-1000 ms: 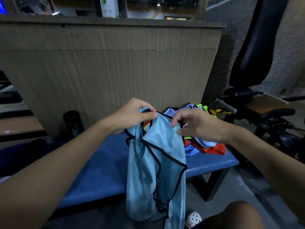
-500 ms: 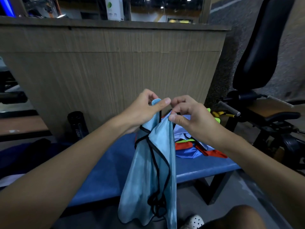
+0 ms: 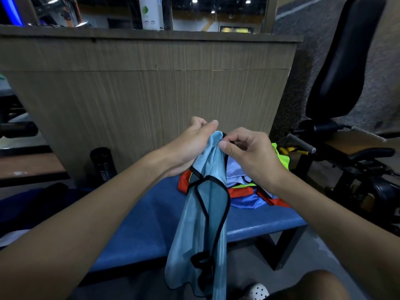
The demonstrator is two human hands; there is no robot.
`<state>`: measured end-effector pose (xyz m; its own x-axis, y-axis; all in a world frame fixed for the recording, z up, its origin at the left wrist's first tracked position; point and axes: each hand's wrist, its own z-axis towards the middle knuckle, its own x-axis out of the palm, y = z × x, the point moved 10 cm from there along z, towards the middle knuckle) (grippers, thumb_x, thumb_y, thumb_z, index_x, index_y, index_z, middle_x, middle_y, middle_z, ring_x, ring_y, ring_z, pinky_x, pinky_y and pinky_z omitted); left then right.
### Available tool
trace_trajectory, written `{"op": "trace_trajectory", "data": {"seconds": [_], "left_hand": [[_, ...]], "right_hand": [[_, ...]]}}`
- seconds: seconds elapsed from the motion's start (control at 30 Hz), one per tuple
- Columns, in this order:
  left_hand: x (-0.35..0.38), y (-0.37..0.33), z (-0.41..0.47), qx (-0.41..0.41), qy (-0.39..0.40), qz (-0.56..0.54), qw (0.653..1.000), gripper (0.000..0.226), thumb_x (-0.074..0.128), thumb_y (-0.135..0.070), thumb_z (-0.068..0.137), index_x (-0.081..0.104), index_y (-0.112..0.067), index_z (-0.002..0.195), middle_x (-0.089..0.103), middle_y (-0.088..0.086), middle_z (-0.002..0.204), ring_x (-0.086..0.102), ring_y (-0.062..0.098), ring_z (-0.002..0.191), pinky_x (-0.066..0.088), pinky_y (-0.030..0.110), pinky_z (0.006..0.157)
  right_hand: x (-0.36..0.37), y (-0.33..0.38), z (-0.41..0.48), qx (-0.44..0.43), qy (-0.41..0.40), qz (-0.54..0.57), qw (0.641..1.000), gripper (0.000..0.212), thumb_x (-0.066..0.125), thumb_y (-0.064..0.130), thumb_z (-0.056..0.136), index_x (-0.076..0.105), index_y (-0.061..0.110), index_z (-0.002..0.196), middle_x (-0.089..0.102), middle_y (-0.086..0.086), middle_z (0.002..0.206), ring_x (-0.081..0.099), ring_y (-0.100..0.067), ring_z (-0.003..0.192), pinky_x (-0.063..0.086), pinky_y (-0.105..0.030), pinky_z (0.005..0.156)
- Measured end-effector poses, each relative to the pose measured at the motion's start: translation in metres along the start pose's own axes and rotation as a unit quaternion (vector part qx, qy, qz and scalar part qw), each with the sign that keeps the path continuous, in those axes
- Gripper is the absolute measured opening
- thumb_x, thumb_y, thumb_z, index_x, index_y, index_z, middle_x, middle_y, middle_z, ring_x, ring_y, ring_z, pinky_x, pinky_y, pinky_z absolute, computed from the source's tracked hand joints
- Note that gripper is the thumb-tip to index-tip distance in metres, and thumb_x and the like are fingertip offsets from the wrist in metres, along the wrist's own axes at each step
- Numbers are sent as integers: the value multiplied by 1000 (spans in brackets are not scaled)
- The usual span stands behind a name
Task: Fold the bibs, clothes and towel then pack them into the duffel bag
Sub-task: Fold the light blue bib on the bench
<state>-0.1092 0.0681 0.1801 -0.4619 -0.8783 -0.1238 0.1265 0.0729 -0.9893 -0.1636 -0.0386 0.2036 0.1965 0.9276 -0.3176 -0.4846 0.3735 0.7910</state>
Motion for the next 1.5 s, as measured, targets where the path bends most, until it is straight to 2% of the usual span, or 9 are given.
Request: {"op": "trace_trajectory", "data": {"seconds": [0.17,0.3,0.43,0.6,0.73,0.97,1.07,1.23,1.5], "left_hand": [[2,-6,-2,12,-9,-18,1000,28,39,-40,105,32,-14,113,43,6,108,50,16,104,49,31,93],[6,-6,0,13,11,-3,1000,35,40,-49,101,32,-16,107,35,13,128,38,24,137,37,45,115],[-1,-10,-6,45,-18,65,997,45,57,-46,96,36,-11,114,50,11,105,55,17,92,51,30,80],[-1,-4,-18,113,46,152,981,47,80,-25,80,42,-16,108,66,16,103,65,15,81,55,28,70],[-6,-7,-23,171,12,211,962,23,75,-6,83,52,-8,85,56,0,73,52,7,66,43,23,60],[-29,-10,-25,168,-68,205,962,11,68,1,88,68,-9,83,72,17,84,64,21,72,53,37,71],[-30,-13,-28,167,-85,199,962,4,69,-4,88,70,-7,90,73,18,89,70,33,80,55,48,80],[-16,-3,-29,137,-52,218,965,43,88,-39,65,68,-21,98,71,4,93,68,19,76,57,37,75],[-31,-12,-25,138,-76,198,967,2,74,-5,86,72,-4,86,73,19,87,66,20,74,56,41,77]], "right_hand": [[5,4,-1,-9,37,4,999,8,70,8,87,72,12,81,59,2,119,64,-9,98,53,-21,84],[4,4,1,-16,31,-31,999,7,70,11,88,70,7,82,67,-9,89,57,-17,75,49,-32,75],[-5,0,0,-4,-4,-20,1000,10,69,10,89,68,2,85,65,-7,77,56,-11,71,48,-31,69],[-16,-7,1,13,-36,-2,999,10,70,12,89,67,6,82,67,-16,77,58,-23,69,51,-41,71],[-19,-10,0,23,-46,-13,999,12,70,12,89,65,10,78,52,7,58,43,1,54,38,-15,55],[-29,-16,1,33,-51,-41,997,16,72,21,88,64,16,75,55,2,63,45,-8,61,39,-28,60],[-33,-19,2,38,-58,-58,996,17,72,22,88,63,15,74,49,17,52,40,-1,51,34,-19,54],[-32,-14,2,28,-57,-58,996,16,71,22,89,63,15,76,56,4,61,44,-4,55,38,-24,54],[-37,-22,3,45,-21,-40,998,23,76,37,80,64,18,75,64,-15,72,52,-17,67,47,-43,65]]}}
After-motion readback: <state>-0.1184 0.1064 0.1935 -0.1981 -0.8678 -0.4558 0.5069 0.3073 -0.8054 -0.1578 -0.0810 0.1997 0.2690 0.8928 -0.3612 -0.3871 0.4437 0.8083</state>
